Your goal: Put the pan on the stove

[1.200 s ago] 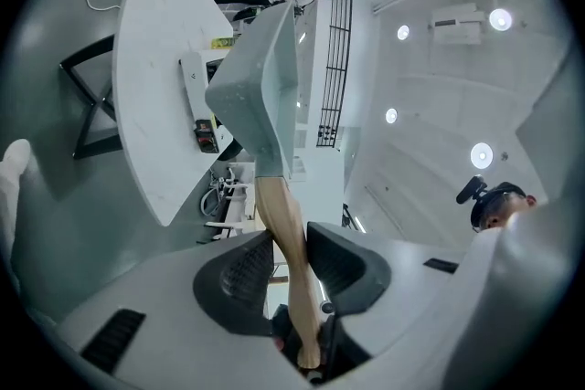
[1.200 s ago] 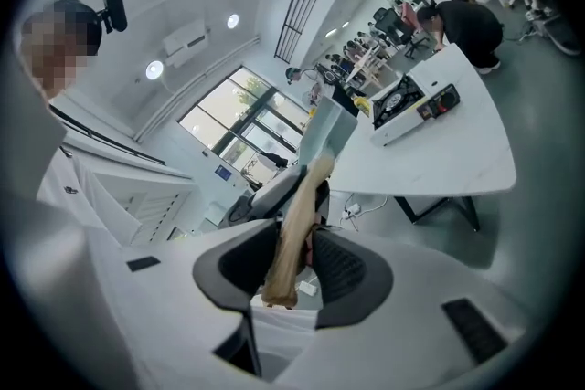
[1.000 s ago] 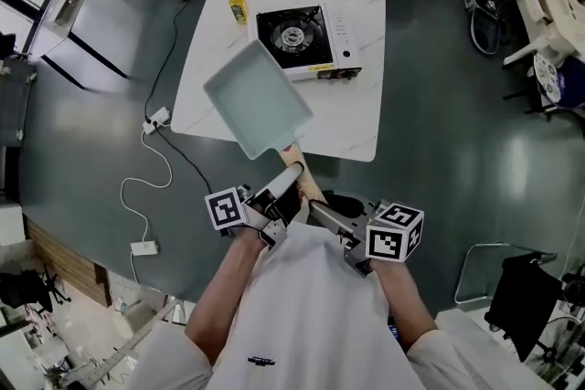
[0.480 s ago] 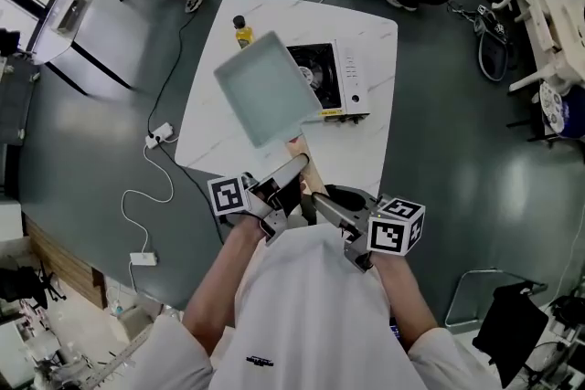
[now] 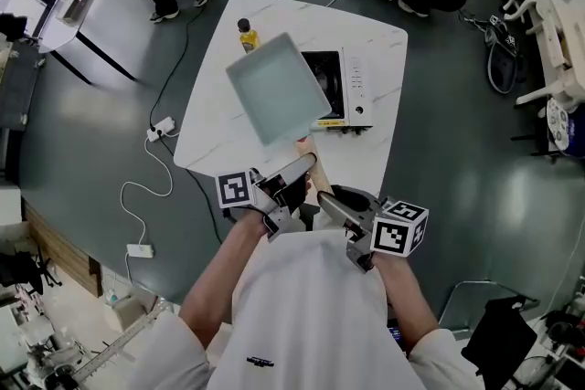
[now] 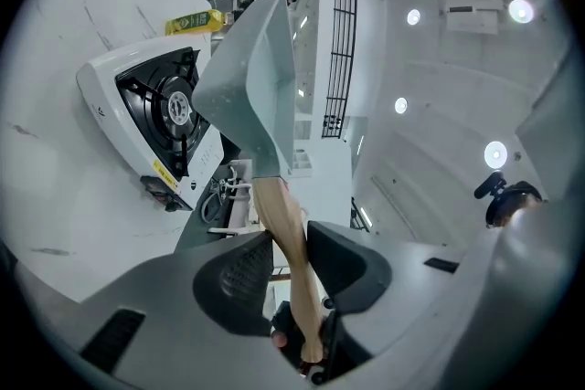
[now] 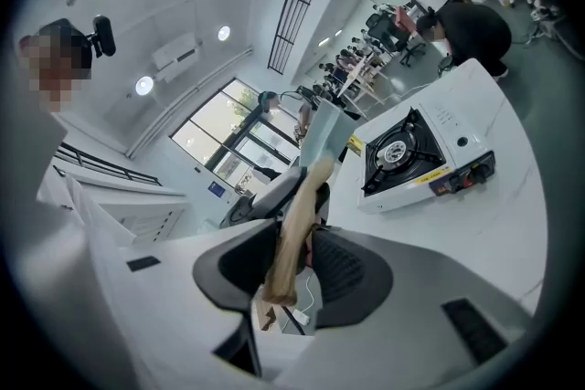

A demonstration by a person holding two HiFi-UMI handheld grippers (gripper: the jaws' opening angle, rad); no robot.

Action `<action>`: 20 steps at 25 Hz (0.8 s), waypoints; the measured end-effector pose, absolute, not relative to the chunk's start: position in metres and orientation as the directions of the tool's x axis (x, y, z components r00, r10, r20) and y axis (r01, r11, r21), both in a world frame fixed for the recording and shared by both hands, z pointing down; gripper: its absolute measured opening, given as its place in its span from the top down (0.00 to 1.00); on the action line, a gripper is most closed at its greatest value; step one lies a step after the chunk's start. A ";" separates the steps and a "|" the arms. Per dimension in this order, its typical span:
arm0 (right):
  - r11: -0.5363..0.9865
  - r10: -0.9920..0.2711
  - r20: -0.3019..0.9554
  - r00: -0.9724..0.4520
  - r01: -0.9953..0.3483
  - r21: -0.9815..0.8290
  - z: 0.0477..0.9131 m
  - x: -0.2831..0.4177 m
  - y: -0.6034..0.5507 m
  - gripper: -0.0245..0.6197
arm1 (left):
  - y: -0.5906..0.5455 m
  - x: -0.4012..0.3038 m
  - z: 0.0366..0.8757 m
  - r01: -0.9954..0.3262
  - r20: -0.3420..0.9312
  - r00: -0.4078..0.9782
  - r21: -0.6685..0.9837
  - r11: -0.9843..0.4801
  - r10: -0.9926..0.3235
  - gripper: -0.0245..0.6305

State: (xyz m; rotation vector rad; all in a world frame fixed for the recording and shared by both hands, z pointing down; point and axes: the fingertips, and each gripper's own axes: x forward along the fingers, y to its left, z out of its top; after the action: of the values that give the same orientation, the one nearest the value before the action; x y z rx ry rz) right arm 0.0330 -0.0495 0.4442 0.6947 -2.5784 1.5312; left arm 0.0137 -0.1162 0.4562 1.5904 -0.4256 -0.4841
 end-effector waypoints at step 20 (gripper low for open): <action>0.261 -0.420 0.282 -0.863 -0.412 -0.873 0.517 0.020 -0.110 0.76 | -0.180 0.014 0.528 -0.009 0.001 0.903 1.000 -0.017 -0.430 0.77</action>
State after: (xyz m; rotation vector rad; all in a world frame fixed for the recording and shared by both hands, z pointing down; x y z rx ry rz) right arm 0.0201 -0.1103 0.5166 0.8249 -2.5001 1.7266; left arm 0.0139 -0.1803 0.5278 1.5616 -0.3533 -0.3453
